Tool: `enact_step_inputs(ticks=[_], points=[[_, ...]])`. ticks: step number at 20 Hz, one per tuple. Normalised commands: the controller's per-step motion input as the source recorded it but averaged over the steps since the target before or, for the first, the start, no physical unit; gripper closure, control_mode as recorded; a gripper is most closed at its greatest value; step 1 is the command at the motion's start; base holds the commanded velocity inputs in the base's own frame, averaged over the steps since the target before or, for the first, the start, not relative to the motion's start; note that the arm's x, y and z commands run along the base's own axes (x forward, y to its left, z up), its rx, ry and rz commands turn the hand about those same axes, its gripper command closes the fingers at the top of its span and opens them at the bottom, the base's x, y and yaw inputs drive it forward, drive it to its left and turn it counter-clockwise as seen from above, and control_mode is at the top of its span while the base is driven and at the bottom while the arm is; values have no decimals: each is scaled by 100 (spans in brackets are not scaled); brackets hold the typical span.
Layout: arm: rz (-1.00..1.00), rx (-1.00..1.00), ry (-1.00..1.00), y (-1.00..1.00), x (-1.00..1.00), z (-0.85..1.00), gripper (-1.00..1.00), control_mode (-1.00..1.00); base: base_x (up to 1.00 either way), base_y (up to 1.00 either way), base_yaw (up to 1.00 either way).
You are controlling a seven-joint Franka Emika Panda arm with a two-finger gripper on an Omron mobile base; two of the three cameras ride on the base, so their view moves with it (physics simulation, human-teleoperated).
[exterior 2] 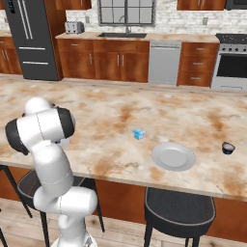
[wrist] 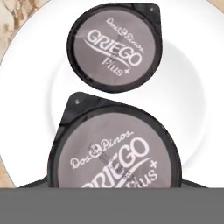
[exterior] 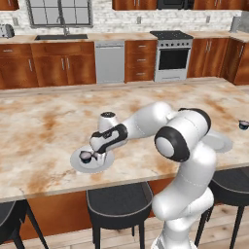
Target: Place two yogurt containers on each plate.
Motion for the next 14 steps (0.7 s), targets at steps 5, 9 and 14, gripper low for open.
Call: enact_step_inputs(ticks=[5,9,14], points=[[0,-1,0,2,11,0,100,-100,0,0,0],[0,0,0,0,0,0,-100,-100,0,0,0],[0,0,0,0,0,0,-100,-100,0,0,0]])
